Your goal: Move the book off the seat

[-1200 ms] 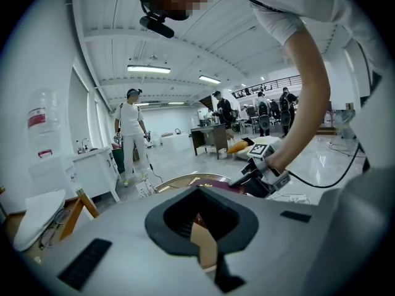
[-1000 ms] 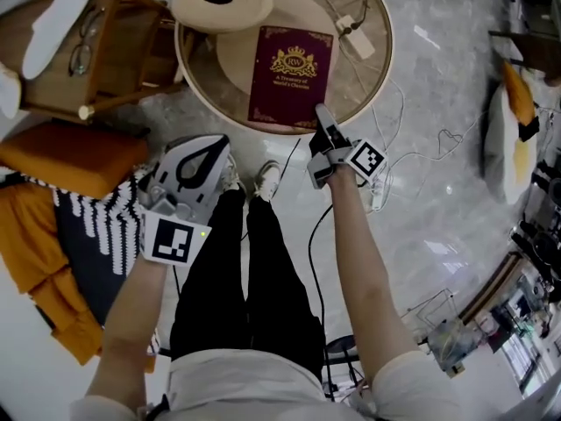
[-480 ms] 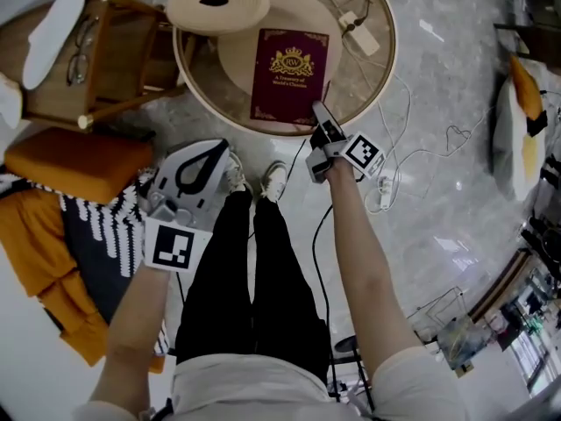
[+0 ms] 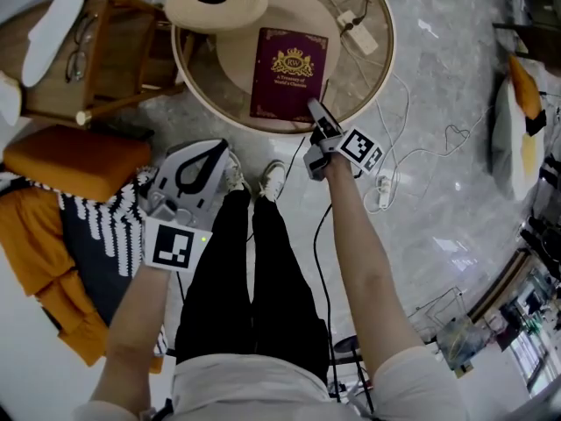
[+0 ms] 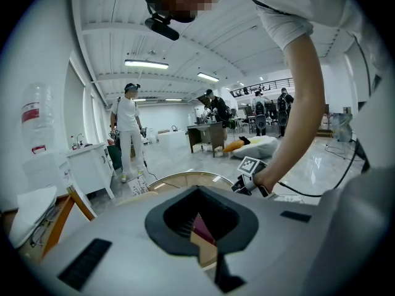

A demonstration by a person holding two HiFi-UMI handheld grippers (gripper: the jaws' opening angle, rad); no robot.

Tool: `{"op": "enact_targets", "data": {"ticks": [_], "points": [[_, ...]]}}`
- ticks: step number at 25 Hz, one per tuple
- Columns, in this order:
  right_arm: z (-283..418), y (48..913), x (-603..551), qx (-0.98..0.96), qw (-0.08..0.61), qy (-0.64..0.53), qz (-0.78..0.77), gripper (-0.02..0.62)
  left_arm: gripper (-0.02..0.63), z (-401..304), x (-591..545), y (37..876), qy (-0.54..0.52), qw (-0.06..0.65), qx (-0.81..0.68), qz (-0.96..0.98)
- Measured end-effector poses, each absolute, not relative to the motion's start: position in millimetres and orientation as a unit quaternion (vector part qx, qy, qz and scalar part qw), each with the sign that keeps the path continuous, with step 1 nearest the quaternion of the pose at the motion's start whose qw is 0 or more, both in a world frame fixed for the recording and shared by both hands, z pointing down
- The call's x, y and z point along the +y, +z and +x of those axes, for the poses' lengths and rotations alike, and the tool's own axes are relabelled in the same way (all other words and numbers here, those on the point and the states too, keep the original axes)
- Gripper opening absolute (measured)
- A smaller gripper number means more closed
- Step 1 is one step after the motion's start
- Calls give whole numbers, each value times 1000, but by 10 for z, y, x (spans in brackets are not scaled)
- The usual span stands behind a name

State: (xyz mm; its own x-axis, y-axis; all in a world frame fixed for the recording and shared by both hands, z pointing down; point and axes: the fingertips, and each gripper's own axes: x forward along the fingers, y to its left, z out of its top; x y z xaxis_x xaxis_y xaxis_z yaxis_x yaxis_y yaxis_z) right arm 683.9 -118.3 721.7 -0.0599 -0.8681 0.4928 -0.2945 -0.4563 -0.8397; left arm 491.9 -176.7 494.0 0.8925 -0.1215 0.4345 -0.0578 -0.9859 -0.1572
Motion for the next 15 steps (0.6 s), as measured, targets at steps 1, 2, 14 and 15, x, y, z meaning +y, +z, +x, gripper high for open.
{"op": "enact_targets", "data": {"ticks": [1, 2, 14, 15], "points": [[6838, 7194, -1184, 459, 246, -565, -640, 269, 15, 4908, -1772, 4935, -227, 71, 48, -970], [6842, 7170, -1174, 462, 238, -562, -643, 279, 15, 4901, -1773, 4927, -227, 71, 49, -970], [6827, 6486, -902, 504, 210, -514, -662, 119, 15, 4877, -1640, 4602, -203, 92, 58, -973], [6807, 6396, -865, 506, 210, -510, -663, 93, 15, 4870, -1625, 4547, -202, 95, 60, -973]]}}
